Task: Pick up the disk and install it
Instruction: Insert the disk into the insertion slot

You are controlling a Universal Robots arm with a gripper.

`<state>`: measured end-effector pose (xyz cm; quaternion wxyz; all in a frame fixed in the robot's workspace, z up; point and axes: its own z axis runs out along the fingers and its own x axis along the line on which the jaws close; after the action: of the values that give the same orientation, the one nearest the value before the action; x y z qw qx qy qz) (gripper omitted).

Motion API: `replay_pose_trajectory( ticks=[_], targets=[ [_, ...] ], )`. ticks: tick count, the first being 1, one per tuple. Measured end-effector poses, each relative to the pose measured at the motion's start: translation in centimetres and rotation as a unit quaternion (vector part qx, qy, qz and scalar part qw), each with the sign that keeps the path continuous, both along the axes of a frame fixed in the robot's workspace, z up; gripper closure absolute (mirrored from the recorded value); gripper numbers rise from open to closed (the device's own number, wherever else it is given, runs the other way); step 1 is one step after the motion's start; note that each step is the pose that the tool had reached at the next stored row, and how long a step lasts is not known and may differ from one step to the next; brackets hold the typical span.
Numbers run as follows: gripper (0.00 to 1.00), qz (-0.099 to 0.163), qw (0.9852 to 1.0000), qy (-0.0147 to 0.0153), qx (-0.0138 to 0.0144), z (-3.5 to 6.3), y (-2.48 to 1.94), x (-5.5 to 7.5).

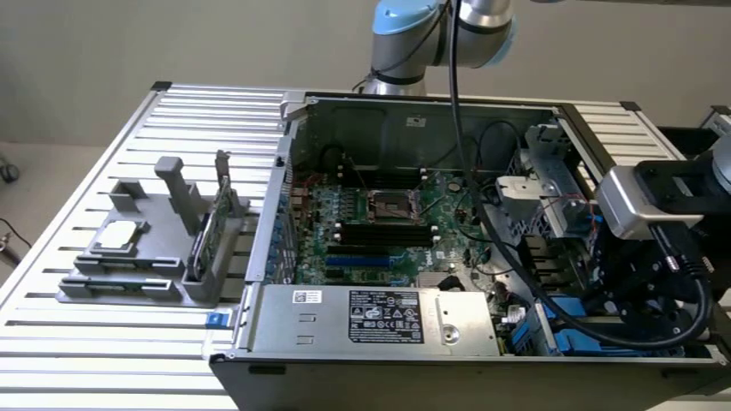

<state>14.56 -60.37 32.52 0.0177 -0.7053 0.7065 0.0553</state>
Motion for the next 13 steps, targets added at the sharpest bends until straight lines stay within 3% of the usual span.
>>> replay_pose_trajectory(
  ticks=[3,7,13],
  targets=[
    [0.80,0.000,1.0000,0.0039,0.0022,0.40,-0.03,0.0],
    [0.80,0.000,1.0000,0.0067,0.0011,1.52,-0.05,0.0],
    [0.80,0.000,1.0000,0.0087,0.0012,3.00,-0.06,-0.2]
  ],
)
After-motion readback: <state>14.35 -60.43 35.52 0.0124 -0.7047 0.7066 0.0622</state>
